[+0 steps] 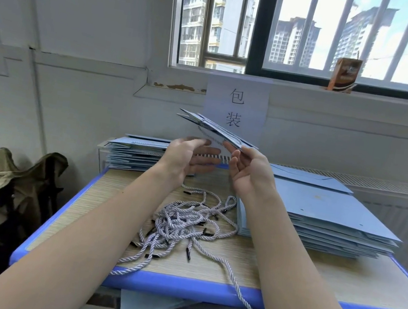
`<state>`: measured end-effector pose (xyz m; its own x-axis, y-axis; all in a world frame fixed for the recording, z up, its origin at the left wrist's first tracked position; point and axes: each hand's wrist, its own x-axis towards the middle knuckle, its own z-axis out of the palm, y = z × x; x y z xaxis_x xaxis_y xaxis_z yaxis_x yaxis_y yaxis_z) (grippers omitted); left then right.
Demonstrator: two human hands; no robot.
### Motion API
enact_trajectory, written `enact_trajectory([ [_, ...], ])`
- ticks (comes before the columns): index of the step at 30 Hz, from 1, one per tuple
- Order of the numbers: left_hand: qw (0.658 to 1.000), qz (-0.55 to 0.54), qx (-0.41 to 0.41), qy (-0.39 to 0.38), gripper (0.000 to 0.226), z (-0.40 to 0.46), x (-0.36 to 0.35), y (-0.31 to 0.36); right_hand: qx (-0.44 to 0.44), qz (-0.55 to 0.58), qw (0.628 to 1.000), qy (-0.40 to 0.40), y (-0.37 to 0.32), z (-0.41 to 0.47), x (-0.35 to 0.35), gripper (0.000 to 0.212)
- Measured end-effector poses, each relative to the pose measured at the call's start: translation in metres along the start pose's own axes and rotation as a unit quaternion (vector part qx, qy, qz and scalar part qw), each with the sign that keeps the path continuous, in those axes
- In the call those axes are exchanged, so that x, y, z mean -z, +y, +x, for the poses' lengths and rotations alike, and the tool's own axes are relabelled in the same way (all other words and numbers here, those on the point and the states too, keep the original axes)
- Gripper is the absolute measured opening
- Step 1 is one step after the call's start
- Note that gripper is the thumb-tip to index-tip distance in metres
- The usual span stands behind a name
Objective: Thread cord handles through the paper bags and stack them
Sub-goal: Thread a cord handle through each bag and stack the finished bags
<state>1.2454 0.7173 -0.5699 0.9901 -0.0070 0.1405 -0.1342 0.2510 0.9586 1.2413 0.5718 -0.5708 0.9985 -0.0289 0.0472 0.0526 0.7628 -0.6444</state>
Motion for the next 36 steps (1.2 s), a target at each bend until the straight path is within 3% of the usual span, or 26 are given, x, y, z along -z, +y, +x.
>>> enact_trajectory([
  [9, 0.997, 0.024, -0.067, 0.001, 0.027, 0.001, 0.0, -0.001, -0.027, -0.05, 0.998, -0.041, 0.002, -0.01, -0.008, 0.012],
  [16, 0.996, 0.067, -0.052, -0.011, 0.025, 0.001, 0.001, -0.004, -0.026, -0.074, 0.995, -0.066, 0.002, -0.015, -0.01, 0.016],
  [19, 0.99, 0.133, -0.034, -0.033, 0.03, 0.002, 0.001, -0.007, -0.021, -0.075, 0.995, -0.062, 0.002, -0.015, -0.009, 0.016],
  [22, 0.95, 0.286, -0.111, -0.051, 0.022, -0.003, -0.004, -0.015, -0.023, -0.069, 0.995, -0.07, 0.002, -0.013, -0.008, 0.014],
  [25, 0.847, 0.487, -0.194, -0.085, 0.019, -0.011, -0.009, -0.023, -0.026, -0.067, 0.993, -0.094, 0.007, -0.011, -0.011, 0.01],
  [26, 0.829, 0.515, -0.191, -0.103, 0.018, -0.014, -0.01, -0.024, -0.025, -0.068, 0.992, -0.099, 0.009, -0.011, -0.013, 0.009],
  [28, 0.814, 0.539, -0.173, -0.132, 0.01, -0.012, -0.009, -0.026, -0.021, -0.078, 0.991, -0.106, 0.014, -0.01, -0.018, 0.01],
  [32, 0.819, 0.542, -0.136, -0.129, 0.031, -0.008, -0.004, -0.032, -0.047, -0.114, 0.987, -0.108, 0.021, 0.002, -0.03, 0.011],
  [36, 0.821, 0.537, -0.141, -0.136, 0.031, -0.009, -0.004, -0.035, -0.07, -0.149, 0.979, -0.118, 0.022, 0.015, -0.055, 0.016],
])
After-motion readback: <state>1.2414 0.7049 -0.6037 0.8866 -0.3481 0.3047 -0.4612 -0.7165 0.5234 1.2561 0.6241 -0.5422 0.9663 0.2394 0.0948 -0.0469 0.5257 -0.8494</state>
